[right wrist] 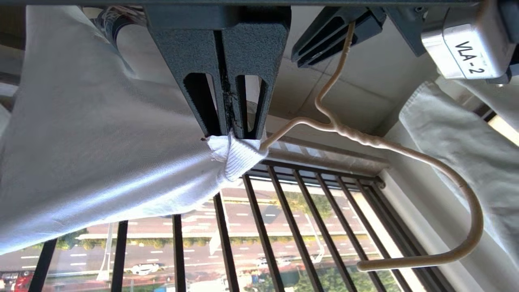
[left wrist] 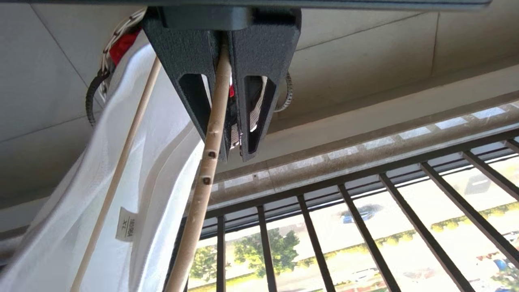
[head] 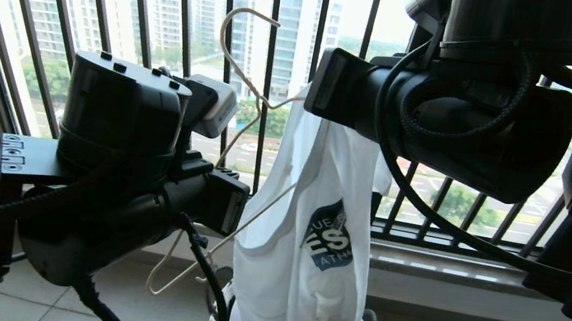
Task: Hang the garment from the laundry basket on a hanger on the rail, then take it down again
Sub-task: Hang the clothes on the clothes rack
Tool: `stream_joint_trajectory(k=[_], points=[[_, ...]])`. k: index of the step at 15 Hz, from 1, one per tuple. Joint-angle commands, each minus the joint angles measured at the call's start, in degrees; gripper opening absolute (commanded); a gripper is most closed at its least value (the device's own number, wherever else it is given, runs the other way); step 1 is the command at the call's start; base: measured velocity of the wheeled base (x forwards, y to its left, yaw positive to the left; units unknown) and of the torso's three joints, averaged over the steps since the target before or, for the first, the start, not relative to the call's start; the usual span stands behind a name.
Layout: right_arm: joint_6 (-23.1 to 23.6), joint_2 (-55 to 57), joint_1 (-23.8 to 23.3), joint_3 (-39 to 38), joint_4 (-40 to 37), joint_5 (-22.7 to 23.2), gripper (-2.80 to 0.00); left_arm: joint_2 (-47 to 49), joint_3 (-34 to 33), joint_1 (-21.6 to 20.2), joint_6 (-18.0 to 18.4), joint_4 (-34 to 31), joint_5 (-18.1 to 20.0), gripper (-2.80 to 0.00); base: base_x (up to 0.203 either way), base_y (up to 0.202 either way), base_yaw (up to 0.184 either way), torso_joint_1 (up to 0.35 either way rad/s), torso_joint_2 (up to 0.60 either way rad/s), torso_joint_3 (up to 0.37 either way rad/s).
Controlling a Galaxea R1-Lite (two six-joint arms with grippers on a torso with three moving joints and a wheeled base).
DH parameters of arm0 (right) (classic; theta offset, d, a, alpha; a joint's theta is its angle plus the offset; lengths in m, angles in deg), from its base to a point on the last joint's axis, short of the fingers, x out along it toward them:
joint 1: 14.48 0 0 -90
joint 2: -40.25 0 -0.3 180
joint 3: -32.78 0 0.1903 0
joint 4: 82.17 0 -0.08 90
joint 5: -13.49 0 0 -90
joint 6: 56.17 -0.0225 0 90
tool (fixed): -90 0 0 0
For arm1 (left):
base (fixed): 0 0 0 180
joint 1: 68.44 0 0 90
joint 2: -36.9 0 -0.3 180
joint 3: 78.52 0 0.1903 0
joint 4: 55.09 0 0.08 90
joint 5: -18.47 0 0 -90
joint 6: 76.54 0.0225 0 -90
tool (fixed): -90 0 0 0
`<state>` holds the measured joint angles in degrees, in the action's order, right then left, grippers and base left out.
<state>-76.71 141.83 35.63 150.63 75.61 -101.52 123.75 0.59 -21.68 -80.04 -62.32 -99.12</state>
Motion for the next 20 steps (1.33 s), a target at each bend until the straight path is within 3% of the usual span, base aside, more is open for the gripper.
stream_joint_trajectory(k=[1, 5, 12, 20], points=[[0.44, 2.23, 1.1, 2.09, -0.01, -0.08, -2.8, 2.95, -0.72, 0.09, -0.15, 4.28, -0.56, -2.8, 0.0, 0.0, 0.0, 0.0, 0.0, 0.0], [3.38, 4.23, 3.84, 2.98, 0.34, -0.04, -2.8, 4.82, -1.4, 0.08, -1.1, 8.35, -1.15, -2.8, 0.0, 0.0, 0.0, 0.0, 0.0, 0.0], [4.27, 4.5, 4.21, 2.19, 0.34, 0.05, -2.8, 9.82, -3.7, -0.23, -1.07, 24.65, -1.06, -2.8, 0.0, 0.0, 0.0, 0.0, 0.0, 0.0], [4.36, 3.19, 4.77, -2.02, 0.6, 0.05, -2.8, 11.86, -3.53, -3.16, -0.81, 30.63, -0.98, -2.8, 0.0, 0.0, 0.0, 0.0, 0.0, 0.0]])
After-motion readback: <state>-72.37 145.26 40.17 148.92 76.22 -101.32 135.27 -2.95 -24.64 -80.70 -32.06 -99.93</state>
